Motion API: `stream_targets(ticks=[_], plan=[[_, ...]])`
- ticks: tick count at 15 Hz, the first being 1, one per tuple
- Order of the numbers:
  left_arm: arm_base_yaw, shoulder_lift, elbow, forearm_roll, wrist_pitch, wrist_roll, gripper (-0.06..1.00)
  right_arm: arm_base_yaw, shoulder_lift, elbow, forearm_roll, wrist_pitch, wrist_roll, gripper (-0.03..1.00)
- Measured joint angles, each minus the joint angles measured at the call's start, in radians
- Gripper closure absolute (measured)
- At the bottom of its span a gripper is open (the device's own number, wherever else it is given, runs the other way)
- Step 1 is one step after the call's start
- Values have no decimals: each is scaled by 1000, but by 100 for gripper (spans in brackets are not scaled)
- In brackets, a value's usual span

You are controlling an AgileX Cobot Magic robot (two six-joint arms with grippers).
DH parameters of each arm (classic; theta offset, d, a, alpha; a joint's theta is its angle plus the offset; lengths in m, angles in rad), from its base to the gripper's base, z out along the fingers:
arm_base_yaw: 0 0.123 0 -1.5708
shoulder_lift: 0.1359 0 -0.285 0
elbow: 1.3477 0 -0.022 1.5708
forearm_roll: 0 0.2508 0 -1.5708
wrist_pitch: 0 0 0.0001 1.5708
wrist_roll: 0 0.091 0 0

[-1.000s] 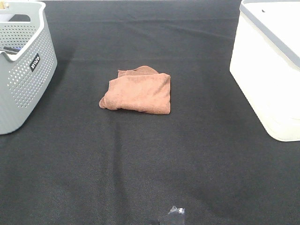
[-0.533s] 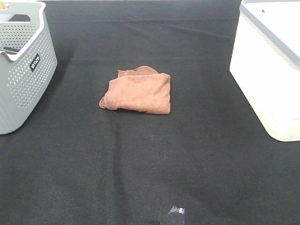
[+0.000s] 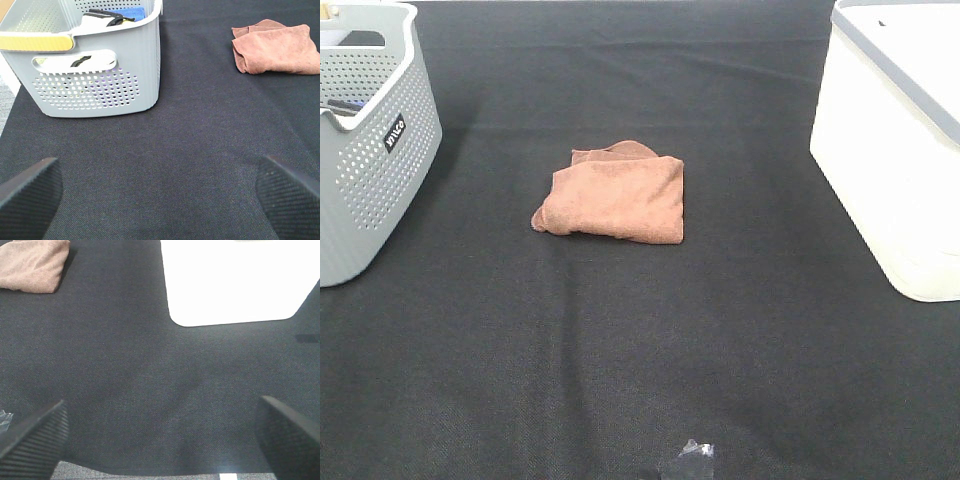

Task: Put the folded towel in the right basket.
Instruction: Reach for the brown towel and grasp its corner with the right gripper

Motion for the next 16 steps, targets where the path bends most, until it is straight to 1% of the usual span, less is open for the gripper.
stream_targets(ticks=[3, 4, 5, 7, 9, 11, 13, 14, 16], plan=[[0, 0, 0, 0, 0, 0, -3, 0, 0, -3, 0, -6, -13, -1], [0, 0, 0, 0, 0, 0, -3, 0, 17, -28, 3, -21, -15, -1], [0, 0, 0, 0, 0, 0, -3, 0, 81, -76, 15, -34, -19, -1], [0, 0, 0, 0, 0, 0, -3, 0, 358, -250, 46, -44, -24, -1], [0, 0, 0, 0, 0, 0, -3, 0, 635, -430, 104, 19, -29, -1], [0, 0, 0, -1, 0, 0, -3, 0, 844, -580, 177, 88, -30, -1], [0, 0, 0, -1, 0, 0, -3, 0, 1055, -707, 282, 97, -46, -1], [0, 0, 0, -1, 0, 0, -3, 0, 1055, -707, 282, 97, -46, -1], [0, 0, 0, -1, 0, 0, -3, 0, 1184, -777, 329, 102, -65, -1]])
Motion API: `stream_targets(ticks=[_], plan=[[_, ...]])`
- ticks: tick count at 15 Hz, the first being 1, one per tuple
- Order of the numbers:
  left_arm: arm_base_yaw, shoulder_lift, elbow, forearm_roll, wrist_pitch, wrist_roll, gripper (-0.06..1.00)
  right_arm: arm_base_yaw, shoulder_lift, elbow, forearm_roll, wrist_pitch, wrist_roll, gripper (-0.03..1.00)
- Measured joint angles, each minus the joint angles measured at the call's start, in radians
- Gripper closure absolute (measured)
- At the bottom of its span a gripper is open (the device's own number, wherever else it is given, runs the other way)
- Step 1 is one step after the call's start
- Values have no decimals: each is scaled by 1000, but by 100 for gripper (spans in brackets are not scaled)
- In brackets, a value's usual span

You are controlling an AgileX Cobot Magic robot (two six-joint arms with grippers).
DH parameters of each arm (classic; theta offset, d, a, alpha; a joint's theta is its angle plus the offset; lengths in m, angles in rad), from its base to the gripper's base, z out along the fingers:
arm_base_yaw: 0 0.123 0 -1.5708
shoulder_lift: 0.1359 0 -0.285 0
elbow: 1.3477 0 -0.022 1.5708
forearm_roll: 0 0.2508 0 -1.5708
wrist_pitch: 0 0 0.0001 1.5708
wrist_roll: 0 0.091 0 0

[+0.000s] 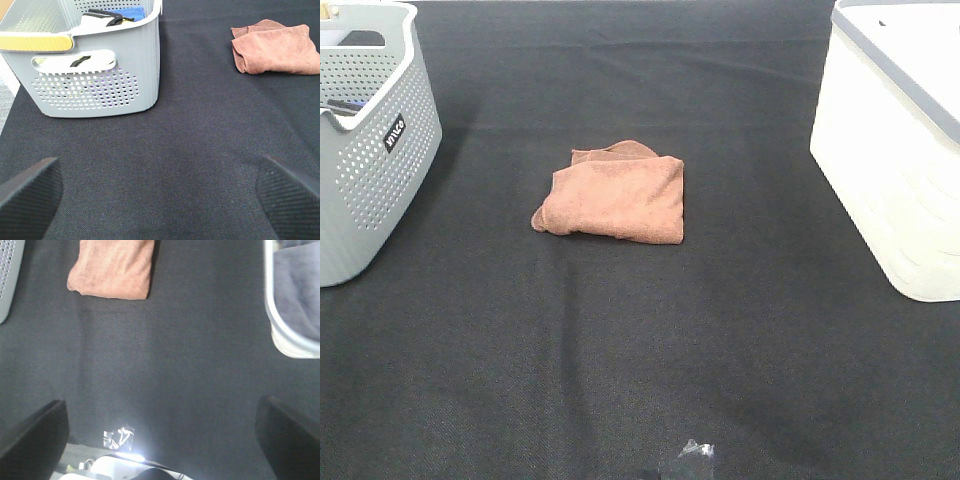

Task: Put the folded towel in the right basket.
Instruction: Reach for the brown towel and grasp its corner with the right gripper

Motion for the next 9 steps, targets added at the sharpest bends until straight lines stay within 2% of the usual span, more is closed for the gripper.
stream_targets(ticks=[3, 7, 9], plan=[[0, 0, 0, 0, 0, 0, -3, 0, 178, -115, 44, -53, -3, -1], [0, 0, 0, 0, 0, 0, -3, 4, 514, -308, 325, -81, -120, -1], [0, 0, 0, 0, 0, 0, -3, 49, 621, -374, 348, -118, -130, -1]])
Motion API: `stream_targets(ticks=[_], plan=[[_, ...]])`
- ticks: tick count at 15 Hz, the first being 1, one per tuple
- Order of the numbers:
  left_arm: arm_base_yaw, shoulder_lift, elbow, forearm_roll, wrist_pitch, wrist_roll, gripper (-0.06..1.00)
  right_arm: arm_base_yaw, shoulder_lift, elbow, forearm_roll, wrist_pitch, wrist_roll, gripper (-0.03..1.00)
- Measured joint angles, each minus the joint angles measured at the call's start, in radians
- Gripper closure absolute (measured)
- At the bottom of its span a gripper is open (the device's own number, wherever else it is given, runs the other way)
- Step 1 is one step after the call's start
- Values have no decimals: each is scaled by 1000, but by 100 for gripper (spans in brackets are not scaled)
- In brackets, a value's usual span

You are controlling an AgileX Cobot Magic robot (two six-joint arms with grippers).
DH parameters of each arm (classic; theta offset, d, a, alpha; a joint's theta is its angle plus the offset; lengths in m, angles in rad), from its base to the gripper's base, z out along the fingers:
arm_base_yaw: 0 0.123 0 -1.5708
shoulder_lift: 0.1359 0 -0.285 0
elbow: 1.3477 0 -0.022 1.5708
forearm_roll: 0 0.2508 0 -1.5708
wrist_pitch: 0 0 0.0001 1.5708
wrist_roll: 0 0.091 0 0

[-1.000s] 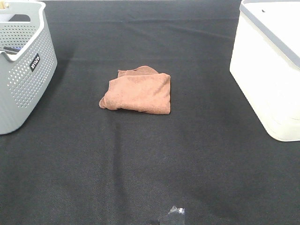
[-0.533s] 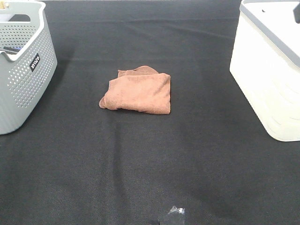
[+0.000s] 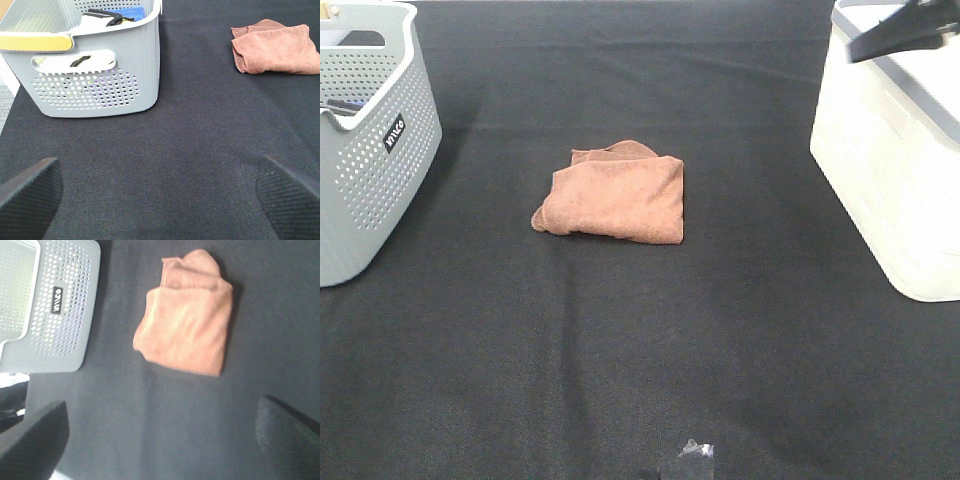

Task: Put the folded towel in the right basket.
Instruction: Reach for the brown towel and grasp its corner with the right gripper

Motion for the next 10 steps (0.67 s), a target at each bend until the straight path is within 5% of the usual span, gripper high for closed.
stream_targets(ticks=[3, 10], plan=[[0, 0, 0, 0, 0, 0, -3, 84, 162, -92, 6, -82, 0, -1], [0, 0, 0, 0, 0, 0, -3, 107, 425, -112, 16, -261, -26, -1]])
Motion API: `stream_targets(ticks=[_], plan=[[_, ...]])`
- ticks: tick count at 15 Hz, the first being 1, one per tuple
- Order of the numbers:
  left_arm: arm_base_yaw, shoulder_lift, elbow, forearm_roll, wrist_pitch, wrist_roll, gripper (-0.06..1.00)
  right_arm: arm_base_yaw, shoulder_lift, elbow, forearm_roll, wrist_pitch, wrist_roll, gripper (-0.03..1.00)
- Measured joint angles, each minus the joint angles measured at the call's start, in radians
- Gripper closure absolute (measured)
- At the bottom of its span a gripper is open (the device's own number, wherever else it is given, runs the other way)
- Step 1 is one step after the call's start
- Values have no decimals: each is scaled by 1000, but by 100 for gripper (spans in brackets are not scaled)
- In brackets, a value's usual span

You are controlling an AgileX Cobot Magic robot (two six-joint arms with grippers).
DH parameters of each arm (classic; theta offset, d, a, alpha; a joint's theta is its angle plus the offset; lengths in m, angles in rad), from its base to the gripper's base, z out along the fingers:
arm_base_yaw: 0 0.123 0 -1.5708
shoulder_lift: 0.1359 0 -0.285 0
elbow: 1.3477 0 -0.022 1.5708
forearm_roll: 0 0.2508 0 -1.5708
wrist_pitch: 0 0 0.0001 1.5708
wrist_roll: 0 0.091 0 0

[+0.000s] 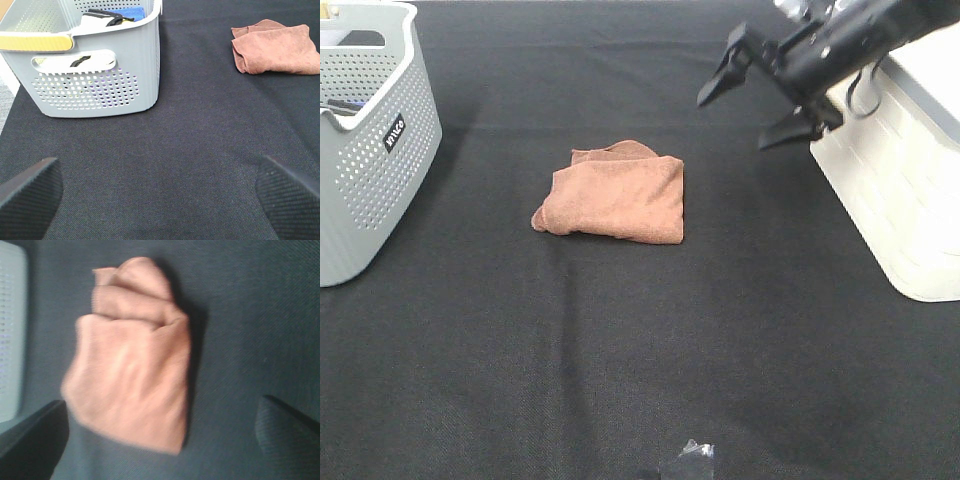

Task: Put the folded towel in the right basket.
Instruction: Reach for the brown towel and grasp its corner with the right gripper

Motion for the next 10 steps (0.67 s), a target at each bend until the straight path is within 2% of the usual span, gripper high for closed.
stream_targets(ticks=[2, 5, 10], plan=[[0, 0, 0, 0, 0, 0, -3, 31, 57, -23, 0, -45, -22, -1], [0, 0, 0, 0, 0, 0, -3, 43, 163, -137, 14, -67, -24, -1], [0, 0, 0, 0, 0, 0, -3, 44, 237, -182, 18, -46, -18, -1]])
